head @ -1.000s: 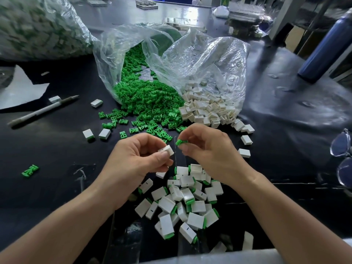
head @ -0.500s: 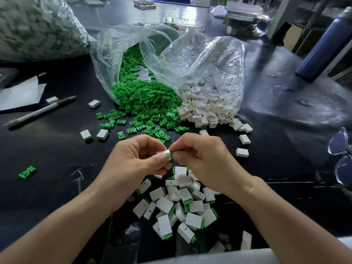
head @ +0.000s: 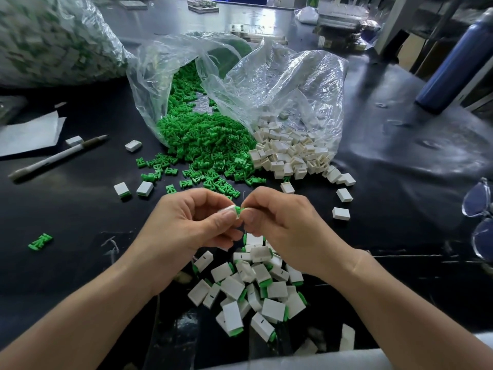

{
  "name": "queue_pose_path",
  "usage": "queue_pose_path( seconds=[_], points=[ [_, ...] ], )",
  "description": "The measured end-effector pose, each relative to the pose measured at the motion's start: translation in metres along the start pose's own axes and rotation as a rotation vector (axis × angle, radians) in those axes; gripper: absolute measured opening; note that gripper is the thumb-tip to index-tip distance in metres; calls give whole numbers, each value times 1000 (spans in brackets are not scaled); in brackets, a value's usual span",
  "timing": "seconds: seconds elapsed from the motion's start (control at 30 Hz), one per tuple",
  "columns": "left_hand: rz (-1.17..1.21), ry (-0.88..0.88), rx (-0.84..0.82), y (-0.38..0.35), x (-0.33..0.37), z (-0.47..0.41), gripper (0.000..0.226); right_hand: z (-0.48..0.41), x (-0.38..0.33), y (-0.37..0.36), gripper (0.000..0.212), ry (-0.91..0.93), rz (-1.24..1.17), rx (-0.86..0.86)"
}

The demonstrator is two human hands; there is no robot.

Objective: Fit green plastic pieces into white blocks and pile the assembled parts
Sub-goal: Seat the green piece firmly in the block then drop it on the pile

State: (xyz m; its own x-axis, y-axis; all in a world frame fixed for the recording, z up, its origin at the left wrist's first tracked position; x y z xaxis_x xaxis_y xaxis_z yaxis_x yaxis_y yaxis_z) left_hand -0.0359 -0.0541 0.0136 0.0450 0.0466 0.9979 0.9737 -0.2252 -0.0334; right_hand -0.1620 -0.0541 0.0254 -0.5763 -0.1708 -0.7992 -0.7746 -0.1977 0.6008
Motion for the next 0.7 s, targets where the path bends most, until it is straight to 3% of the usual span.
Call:
queue_pose_path(
  seconds=[0.17, 0.33, 0.7],
  points=[
    [19, -34, -10, -1, 5, 1, 27, -2, 3, 1, 23, -50, -108, -24],
    [-20, -66, -32, 0, 7, 3, 27, 0, -1, -3, 22, -12, -54, -64],
    [-341, -199, -163, -1, 7, 10, 18, 11, -20, -10, 19, 282, 504, -111]
  ],
)
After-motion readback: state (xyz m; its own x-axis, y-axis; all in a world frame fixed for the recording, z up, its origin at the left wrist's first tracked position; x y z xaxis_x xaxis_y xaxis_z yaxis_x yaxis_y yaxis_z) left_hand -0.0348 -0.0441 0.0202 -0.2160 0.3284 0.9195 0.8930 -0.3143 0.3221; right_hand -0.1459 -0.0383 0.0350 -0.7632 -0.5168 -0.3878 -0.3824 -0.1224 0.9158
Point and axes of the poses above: each hand's wrist, its own z-axis away from the middle knuckle, its own y-axis out of the back of the hand, x = y × z, the point moved 6 cm from there along -z, towards the middle knuckle, and after that the axes turned 10 degrees about -y, right-handed, at the moved point
